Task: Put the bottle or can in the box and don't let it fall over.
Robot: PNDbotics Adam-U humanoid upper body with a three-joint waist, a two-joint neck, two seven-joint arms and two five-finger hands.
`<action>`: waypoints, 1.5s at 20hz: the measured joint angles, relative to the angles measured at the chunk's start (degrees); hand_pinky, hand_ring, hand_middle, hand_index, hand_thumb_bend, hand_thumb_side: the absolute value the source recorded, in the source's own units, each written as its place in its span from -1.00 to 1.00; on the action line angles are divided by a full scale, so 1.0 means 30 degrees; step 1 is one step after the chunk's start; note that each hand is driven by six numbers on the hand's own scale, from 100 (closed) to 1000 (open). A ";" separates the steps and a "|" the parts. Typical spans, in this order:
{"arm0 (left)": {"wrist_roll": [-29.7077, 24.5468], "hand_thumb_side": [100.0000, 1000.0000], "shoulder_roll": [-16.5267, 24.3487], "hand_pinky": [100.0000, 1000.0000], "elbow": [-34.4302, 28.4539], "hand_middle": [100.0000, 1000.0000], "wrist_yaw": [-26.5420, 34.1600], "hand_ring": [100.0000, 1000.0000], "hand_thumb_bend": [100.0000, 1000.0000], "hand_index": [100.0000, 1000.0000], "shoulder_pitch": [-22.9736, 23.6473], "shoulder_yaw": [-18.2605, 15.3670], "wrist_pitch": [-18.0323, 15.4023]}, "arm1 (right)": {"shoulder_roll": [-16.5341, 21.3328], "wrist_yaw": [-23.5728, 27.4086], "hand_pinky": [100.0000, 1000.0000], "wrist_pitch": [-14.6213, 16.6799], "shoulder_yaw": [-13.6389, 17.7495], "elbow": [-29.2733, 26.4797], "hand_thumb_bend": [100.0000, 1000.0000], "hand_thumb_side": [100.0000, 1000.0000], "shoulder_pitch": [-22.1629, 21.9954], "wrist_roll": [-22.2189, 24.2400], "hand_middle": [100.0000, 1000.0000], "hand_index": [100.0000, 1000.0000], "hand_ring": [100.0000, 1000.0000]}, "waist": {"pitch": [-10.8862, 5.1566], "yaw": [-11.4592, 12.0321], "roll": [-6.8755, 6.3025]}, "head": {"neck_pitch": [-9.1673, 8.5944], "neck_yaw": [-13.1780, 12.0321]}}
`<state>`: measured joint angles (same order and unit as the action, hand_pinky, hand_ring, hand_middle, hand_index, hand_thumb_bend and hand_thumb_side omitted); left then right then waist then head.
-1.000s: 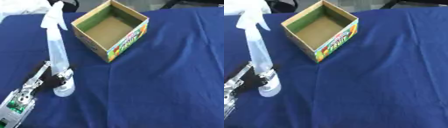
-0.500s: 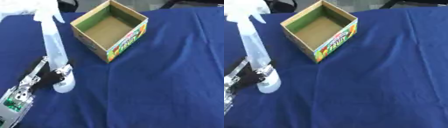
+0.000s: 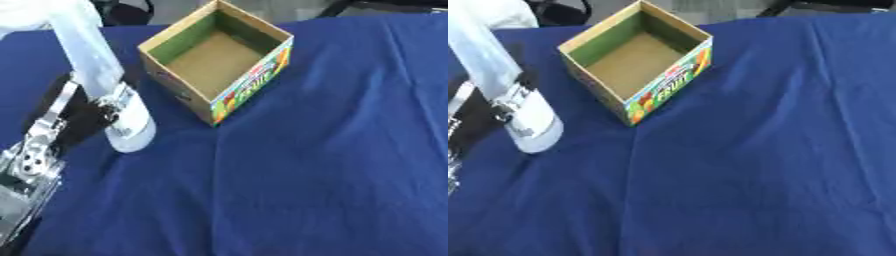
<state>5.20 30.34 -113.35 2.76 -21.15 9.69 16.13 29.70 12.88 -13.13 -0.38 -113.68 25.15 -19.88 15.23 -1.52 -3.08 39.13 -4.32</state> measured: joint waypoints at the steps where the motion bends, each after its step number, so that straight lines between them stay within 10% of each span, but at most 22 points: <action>1: 0.0095 0.20 0.0000 1.00 -0.0008 1.00 0.0148 1.00 -1.00 -0.71 -0.0486 -0.0039 -0.0023 | -0.0007 0.0001 1.00 0.0003 -0.0001 0.0000 -1.00 -0.18 0.0002 0.0003 1.00 0.92 0.88 | -0.0001 -0.0037 0.0001 | 0.0000 0.0009; 19: 0.2007 0.26 0.0468 1.00 0.4678 1.00 -0.0572 1.00 -1.00 -0.72 -0.8773 -0.0612 0.0300 | -0.0603 0.0257 1.00 0.0269 -0.0504 0.0000 -1.00 -0.18 0.1677 0.0656 1.00 0.91 0.88 | 0.1116 -0.1868 -0.0228 | -0.1028 -0.0562; 30: 0.2847 0.00 -0.0727 1.00 1.0063 1.00 -0.3809 1.00 -1.00 -0.61 -1.0589 -0.0595 0.1217 | -0.0812 0.0261 1.00 0.0246 -0.0845 0.0000 -1.00 -0.18 0.2217 0.1107 1.00 0.91 0.88 | 0.1499 -0.2451 -0.0342 | -0.1416 -0.1155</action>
<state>13.74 28.16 -83.16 -8.66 -52.92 7.91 19.78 27.26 13.67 -12.39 -2.92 -113.68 31.80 -16.56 19.73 -8.87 -4.11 34.88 -7.79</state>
